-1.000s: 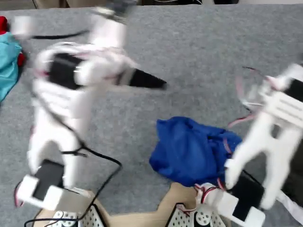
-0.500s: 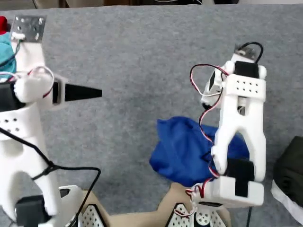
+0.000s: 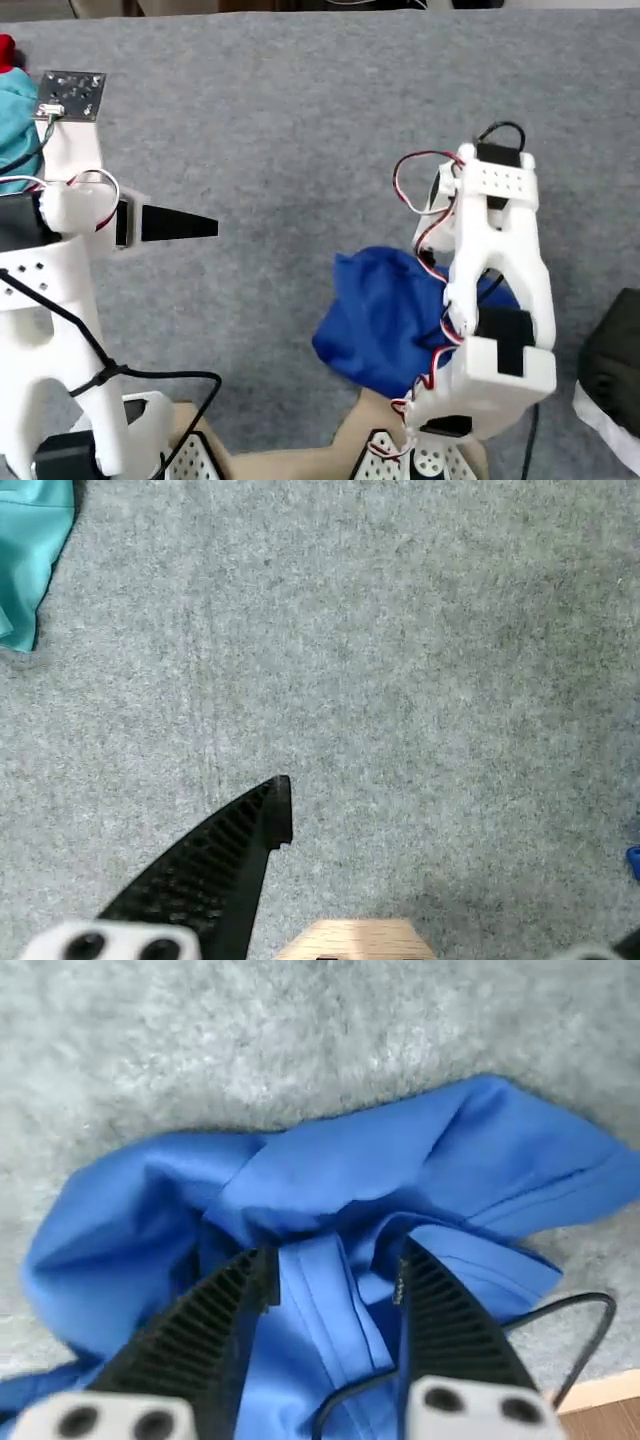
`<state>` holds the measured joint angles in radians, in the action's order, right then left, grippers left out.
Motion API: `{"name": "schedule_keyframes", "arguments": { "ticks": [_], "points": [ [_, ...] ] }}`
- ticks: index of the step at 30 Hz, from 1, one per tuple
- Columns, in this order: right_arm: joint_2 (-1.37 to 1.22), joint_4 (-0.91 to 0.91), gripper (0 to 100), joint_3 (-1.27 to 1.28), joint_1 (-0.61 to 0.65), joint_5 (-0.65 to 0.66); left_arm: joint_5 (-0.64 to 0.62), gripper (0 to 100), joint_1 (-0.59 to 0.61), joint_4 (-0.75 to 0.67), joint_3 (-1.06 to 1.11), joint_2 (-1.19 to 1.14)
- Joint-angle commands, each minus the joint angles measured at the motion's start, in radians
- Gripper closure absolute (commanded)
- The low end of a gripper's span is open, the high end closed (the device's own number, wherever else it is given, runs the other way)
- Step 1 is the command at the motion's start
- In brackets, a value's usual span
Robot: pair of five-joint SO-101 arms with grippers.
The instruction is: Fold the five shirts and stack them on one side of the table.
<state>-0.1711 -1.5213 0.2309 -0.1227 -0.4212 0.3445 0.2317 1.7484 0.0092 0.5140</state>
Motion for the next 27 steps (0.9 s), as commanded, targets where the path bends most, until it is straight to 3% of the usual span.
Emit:
{"name": "schedule_keyframes", "arguments": {
  "ticks": [1, 27],
  "points": [
    [-0.012, 0.031, 80.7, 0.010, 0.018, -0.015, 0.002, 45, 0.005, 0.011, 0.002, 0.025],
    [-0.015, 0.023, 82.7, 0.038, 0.074, -0.014, 0.003, 45, 0.005, 0.011, 0.002, 0.028]
  ]
}}
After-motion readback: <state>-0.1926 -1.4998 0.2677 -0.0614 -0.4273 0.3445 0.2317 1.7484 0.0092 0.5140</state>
